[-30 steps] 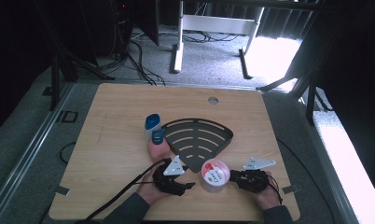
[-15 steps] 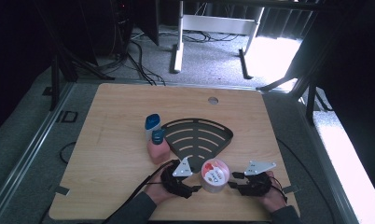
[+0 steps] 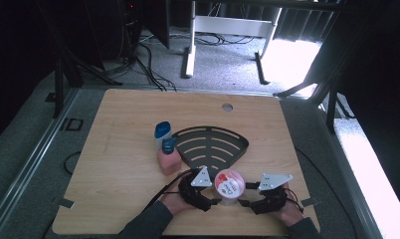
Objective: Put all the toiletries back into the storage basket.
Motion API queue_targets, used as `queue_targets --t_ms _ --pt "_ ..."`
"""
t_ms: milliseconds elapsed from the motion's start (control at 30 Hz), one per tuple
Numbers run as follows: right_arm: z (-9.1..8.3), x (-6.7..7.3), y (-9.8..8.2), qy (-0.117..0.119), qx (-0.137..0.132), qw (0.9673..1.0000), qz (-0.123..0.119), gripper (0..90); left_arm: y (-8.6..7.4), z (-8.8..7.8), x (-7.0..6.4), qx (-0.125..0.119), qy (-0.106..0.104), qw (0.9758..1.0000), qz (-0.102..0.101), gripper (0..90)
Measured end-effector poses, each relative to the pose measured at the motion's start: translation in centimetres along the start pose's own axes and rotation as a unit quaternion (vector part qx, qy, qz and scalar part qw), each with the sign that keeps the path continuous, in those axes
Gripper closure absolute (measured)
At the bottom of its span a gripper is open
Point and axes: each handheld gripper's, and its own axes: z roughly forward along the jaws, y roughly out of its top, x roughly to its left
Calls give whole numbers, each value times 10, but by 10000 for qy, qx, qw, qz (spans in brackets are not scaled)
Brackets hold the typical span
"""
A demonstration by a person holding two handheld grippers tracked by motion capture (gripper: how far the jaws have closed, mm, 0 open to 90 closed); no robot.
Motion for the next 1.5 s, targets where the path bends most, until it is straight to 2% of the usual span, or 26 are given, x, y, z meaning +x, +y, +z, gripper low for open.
queue_targets --t_ms 100,133,333,633,900,1067,1500 --pt "2 1 2 33 -23 10000 -40 303 2 3 -1 -6 39 10000 48 219" --pt "3 1 3 27 -12 10000 -68 292 3 4 0 -35 -23 10000 27 193" --pt "4 0 5 25 -8 9999 -131 268 5 9 1 -21 -26 10000 89 146" --pt "5 1 9 -1 -19 9999 -163 223 4 11 -1 70 91 9995 284 141" --pt "5 2 9 -44 -31 9998 -191 223 6 10 -1 -24 55 9998 168 134" --pt "4 4 10 -107 -20 9996 -247 224 6 10 -2 -28 56 9998 162 134" --pt "3 7 10 -170 53 9994 -289 220 9 9 -6 54 135 9996 256 134"
